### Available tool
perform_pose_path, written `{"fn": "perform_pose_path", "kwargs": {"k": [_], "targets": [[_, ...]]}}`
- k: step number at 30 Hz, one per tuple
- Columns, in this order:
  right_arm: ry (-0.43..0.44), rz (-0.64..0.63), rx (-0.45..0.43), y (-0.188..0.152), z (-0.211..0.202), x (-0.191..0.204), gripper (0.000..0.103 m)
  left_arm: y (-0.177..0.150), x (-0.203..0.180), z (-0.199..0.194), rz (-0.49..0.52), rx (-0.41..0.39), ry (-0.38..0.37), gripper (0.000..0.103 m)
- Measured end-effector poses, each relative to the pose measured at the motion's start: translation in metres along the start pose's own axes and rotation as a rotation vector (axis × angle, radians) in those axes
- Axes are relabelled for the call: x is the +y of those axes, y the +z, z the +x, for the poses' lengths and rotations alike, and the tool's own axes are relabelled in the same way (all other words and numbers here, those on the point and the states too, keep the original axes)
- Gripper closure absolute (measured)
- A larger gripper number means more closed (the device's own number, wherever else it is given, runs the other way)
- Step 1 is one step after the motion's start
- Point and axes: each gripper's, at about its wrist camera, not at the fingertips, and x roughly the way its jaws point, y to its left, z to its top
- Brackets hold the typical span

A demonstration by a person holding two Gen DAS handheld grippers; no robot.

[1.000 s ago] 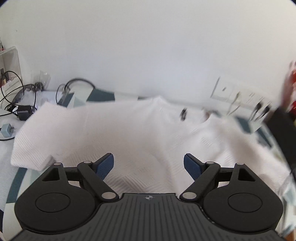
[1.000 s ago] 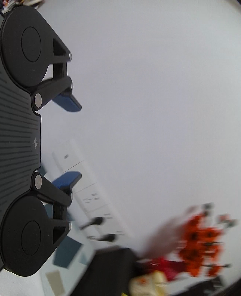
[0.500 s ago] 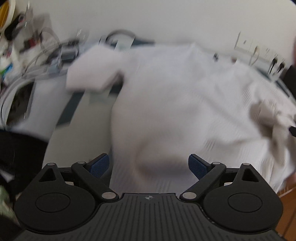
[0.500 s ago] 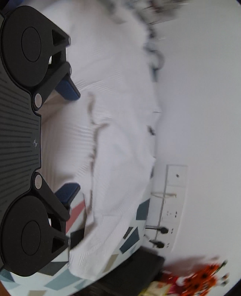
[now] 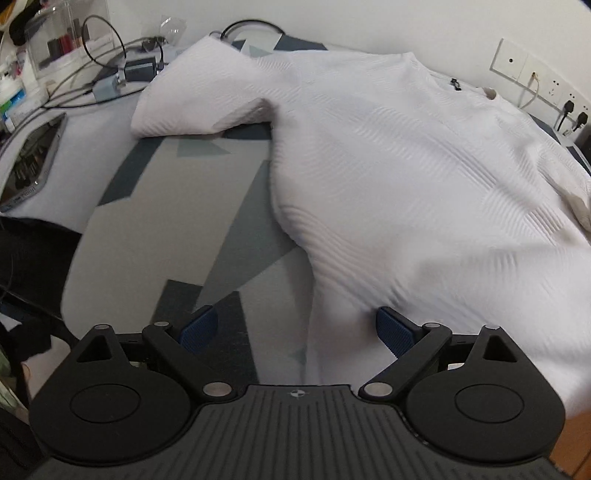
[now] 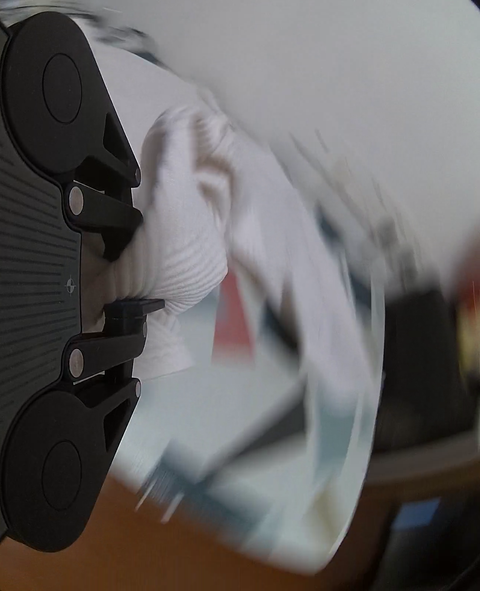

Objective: Fold clothes

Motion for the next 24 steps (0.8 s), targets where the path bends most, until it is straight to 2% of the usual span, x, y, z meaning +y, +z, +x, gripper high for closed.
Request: {"fn": "perform_pose_path", "kwargs": {"k": [1, 3, 5, 7, 11, 12, 13, 14, 15, 16, 19, 22, 24], "targets": [[-0.02, 0.007, 0.043, -0.001, 0.001, -0.008, 0.081, 0.001, -0.001, 0.002, 0.003, 0.006, -0.001, 0.009], [-0.052, -0.012, 0.125, -0.004, 0.002, -0.019, 0.077, 0.002, -0.004, 0.007, 0.008, 0.017, -0.004, 0.009], [-0.09, -0.077, 0.104, -0.001, -0.006, -0.016, 0.06, 0.003, -0.006, 0.012, 0.014, 0.026, -0.007, 0.008], [-0.095, -0.131, 0.054, 0.006, -0.017, -0.008, 0.049, 0.005, -0.009, 0.013, 0.02, 0.024, -0.01, 0.008], [-0.08, -0.228, 0.006, 0.031, -0.022, 0.015, 0.043, 0.01, -0.012, 0.017, -0.017, 0.016, -0.019, 0.01], [-0.078, -0.25, -0.002, 0.038, -0.021, 0.02, 0.042, 0.011, -0.013, 0.016, -0.027, 0.006, -0.02, 0.023], [-0.077, -0.273, -0.01, 0.044, -0.021, 0.026, 0.042, 0.012, -0.016, 0.014, -0.033, -0.009, -0.017, 0.041], [-0.071, -0.29, -0.018, 0.048, -0.025, 0.031, 0.042, 0.014, -0.017, 0.012, -0.028, -0.02, -0.013, 0.052], [-0.063, -0.304, -0.027, 0.052, -0.031, 0.036, 0.04, 0.017, -0.018, 0.01, -0.022, -0.027, -0.022, 0.076], [-0.055, -0.318, -0.035, 0.055, -0.037, 0.04, 0.034, 0.019, -0.018, 0.008, -0.021, -0.03, -0.032, 0.094], [0.005, -0.378, -0.083, 0.065, -0.052, 0.049, 0.022, 0.022, -0.014, 0.006, -0.056, -0.034, -0.023, 0.097], [0.041, -0.348, -0.062, 0.088, -0.026, 0.045, 0.023, 0.024, -0.005, 0.004, -0.099, -0.047, 0.002, 0.097], [0.047, -0.23, -0.021, 0.109, 0.015, 0.034, 0.026, 0.023, 0.0, 0.002, -0.114, -0.056, 0.03, 0.098]]}}
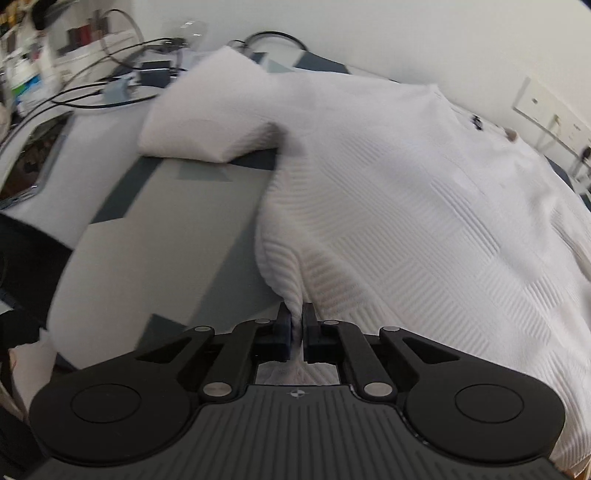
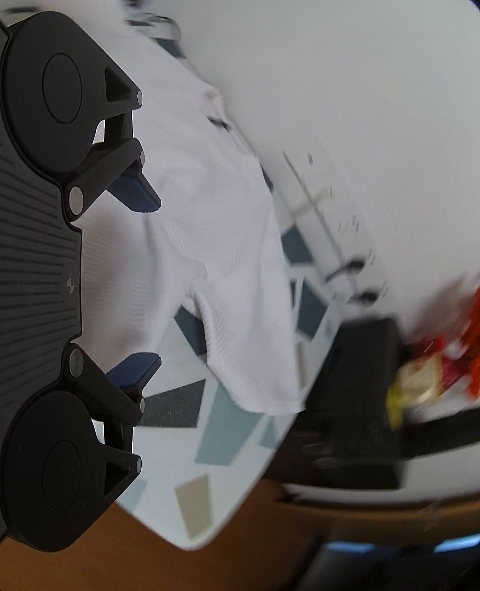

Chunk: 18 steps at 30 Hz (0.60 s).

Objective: Fold clothes

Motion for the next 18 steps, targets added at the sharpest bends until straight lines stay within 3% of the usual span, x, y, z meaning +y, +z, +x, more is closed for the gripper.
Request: {"fn": "perform_pose_path", "kwargs": {"k": [5, 9, 10, 11, 12, 13, 14, 15, 16, 18], "targets": [[-0.011, 0.346, 0.101, 0.027, 0.106, -0.04, 0.039, 0.0, 0.005, -0.002, 0.001, -0.021, 0.106, 0.098], [-0.027, 0.427, 0.006, 0.041, 0.138, -0.037, 0.038, 0.002, -0.004, -0.003, -0.017, -0.031, 0.206, 0.096], [-0.029, 0.424, -0.005, 0.045, 0.143, -0.034, 0.044, 0.004, -0.01, -0.004, -0.017, -0.037, 0.245, 0.093], [-0.025, 0.423, -0.014, 0.048, 0.148, -0.032, 0.062, 0.007, -0.021, -0.006, 0.011, -0.052, 0.277, 0.092], [-0.021, 0.421, -0.022, 0.051, 0.152, -0.03, 0.075, 0.01, -0.031, -0.008, 0.039, -0.068, 0.309, 0.086], [-0.028, 0.408, -0.019, 0.056, 0.157, -0.027, 0.098, 0.013, -0.042, -0.011, 0.07, -0.088, 0.328, 0.074], [-0.038, 0.388, -0.012, 0.061, 0.161, -0.024, 0.098, 0.015, -0.056, -0.016, 0.109, -0.125, 0.305, 0.066], [-0.043, 0.369, -0.016, 0.067, 0.162, -0.023, 0.098, 0.017, -0.069, -0.02, 0.147, -0.161, 0.281, 0.05], [-0.048, 0.349, -0.041, 0.076, 0.16, -0.022, 0.098, 0.019, -0.082, -0.023, 0.184, -0.192, 0.253, 0.04], [-0.074, 0.308, -0.185, 0.094, 0.138, -0.025, 0.098, 0.024, -0.107, -0.021, 0.235, -0.193, 0.161, 0.04]]}}
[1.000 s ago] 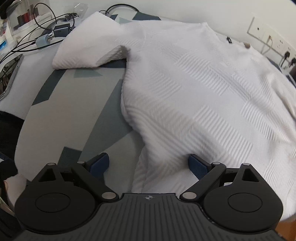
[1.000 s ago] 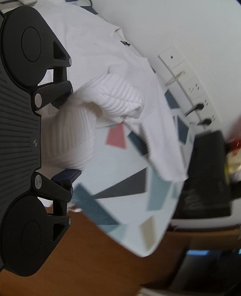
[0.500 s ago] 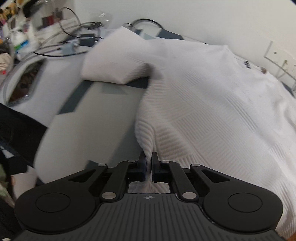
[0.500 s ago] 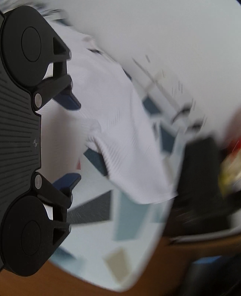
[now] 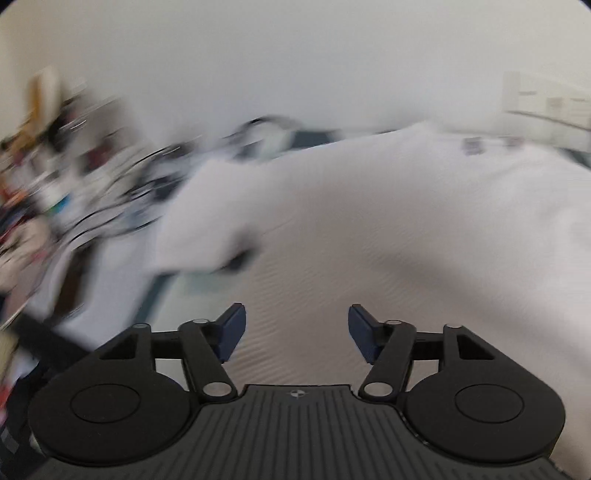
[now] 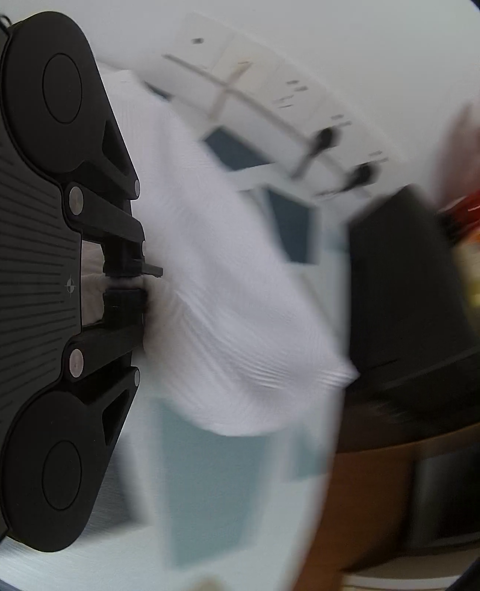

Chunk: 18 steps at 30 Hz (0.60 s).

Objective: Fold clothes

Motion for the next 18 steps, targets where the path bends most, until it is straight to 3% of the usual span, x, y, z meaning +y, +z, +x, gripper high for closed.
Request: {"fn": "perform_pose_path", "kwargs": {"k": [2, 4, 6, 7, 12, 16, 18], "targets": [[0.003, -0.044, -0.165, 0.019, -0.017, 0.003, 0.098, 0.005, -0.021, 0.009, 0.017, 0.041, -0.095, 0.04], [-0.021, -0.091, -0.219, 0.029, -0.019, 0.008, 0.092, 0.007, -0.038, 0.021, 0.018, 0.106, -0.154, 0.04], [-0.068, -0.127, -0.209, 0.031, -0.013, 0.009, 0.064, 0.003, -0.049, 0.029, 0.036, 0.141, -0.18, 0.04], [-0.095, -0.136, -0.189, 0.031, -0.01, 0.009, 0.038, 0.001, -0.051, 0.033, 0.045, 0.158, -0.182, 0.04], [-0.119, -0.162, -0.162, 0.006, -0.022, 0.015, 0.032, -0.011, -0.04, 0.048, 0.021, 0.242, -0.173, 0.04], [-0.024, -0.231, -0.135, -0.028, -0.048, 0.042, 0.019, -0.013, -0.022, 0.053, -0.029, 0.269, -0.159, 0.038], [0.03, -0.333, -0.04, -0.053, -0.048, 0.07, 0.014, -0.012, -0.008, 0.053, -0.082, 0.269, -0.144, 0.038]]}}
